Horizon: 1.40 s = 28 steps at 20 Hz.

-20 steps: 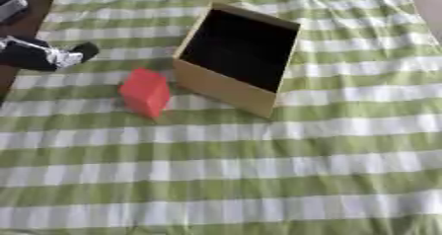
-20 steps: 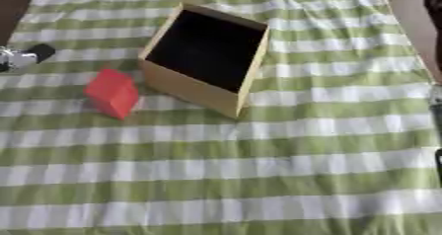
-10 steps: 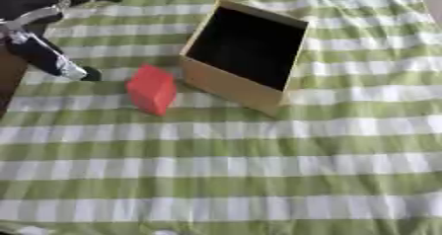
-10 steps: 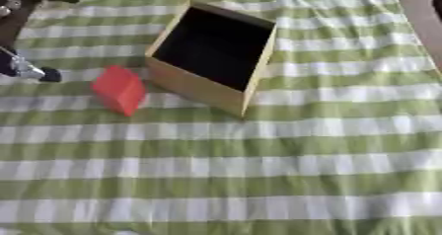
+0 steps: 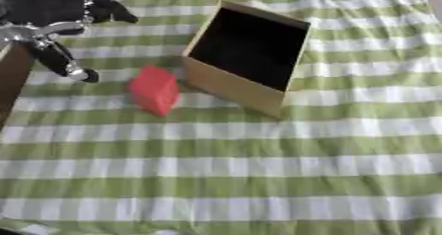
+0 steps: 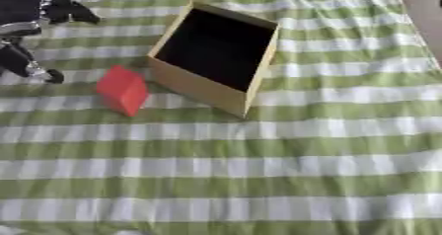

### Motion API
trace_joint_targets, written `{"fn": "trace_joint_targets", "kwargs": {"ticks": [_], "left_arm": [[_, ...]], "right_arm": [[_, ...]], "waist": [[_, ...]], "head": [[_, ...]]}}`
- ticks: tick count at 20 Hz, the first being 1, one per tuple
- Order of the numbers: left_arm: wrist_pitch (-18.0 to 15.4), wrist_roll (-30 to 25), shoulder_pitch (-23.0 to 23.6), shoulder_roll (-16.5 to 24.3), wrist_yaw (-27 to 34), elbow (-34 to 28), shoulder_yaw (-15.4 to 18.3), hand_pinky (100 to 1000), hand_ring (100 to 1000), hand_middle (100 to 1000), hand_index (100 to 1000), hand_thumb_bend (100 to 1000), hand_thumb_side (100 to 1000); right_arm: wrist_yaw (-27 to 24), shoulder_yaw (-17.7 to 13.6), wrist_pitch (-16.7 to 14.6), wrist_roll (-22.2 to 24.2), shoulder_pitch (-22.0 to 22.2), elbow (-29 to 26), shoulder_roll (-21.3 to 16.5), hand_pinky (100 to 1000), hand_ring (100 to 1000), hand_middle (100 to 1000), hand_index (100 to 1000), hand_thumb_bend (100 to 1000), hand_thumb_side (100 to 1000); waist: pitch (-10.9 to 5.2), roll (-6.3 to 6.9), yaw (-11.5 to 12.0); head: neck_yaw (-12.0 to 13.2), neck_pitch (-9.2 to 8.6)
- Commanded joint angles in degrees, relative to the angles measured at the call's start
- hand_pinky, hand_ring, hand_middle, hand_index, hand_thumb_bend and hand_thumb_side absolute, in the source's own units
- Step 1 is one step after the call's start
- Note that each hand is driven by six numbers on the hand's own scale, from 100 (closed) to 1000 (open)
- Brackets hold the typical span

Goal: Pick up objects on the table and place them in the box.

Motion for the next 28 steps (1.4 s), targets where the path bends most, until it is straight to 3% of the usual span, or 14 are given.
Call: {"fn": "trace_joint_targets", "kwargs": {"ticks": [1,10,12,14,19,28], "left_arm": [[0.8,-2.6,-2.2,-0.3,2.6,3.1,-0.8,945,820,836,987,720,160],[-0.5,-10.9,-5.9,-2.4,9.8,5.5,-2.2,971,825,838,988,742,310],[1.9,-23.0,-7.4,-2.4,14.1,4.2,0.7,971,825,839,986,747,320],[5.1,-28.1,-8.1,-2.0,17.9,2.7,1.4,972,826,841,985,749,342],[8.1,-29.7,-8.9,-2.5,21.0,2.2,-0.8,990,827,850,985,731,380],[9.1,-29.8,-9.1,-4.8,19.5,5.5,-2.6,1000,829,840,960,724,424]], "right_arm": [[-0.4,0.0,0.0,0.2,-0.4,-1.1,-0.8,888,732,726,878,100,586],[-0.5,0.2,0.4,0.4,-0.2,-1.1,-0.8,889,732,726,879,100,593],[-0.5,0.3,0.6,0.5,0.0,-1.1,-0.9,889,732,727,880,100,594],[-0.6,0.3,0.6,0.5,0.1,-1.1,-0.9,889,732,727,880,100,594],[-0.6,0.3,0.7,0.5,0.1,-1.1,-0.9,889,732,727,880,100,594],[-0.8,0.2,0.6,0.4,0.0,-1.1,-0.6,890,732,727,881,100,594]], "waist": [[-1.32,-0.02,0.1],[-1.35,0.23,0.3],[-1.41,0.31,0.6],[-1.41,0.47,0.6],[-1.4,0.66,0.5],[-1.39,0.65,0.0]], "head": [[0.2,-0.27],[0.3,-0.42],[0.0,-0.35],[0.0,-0.36],[-0.1,-0.4],[0.0,-0.52]]}}
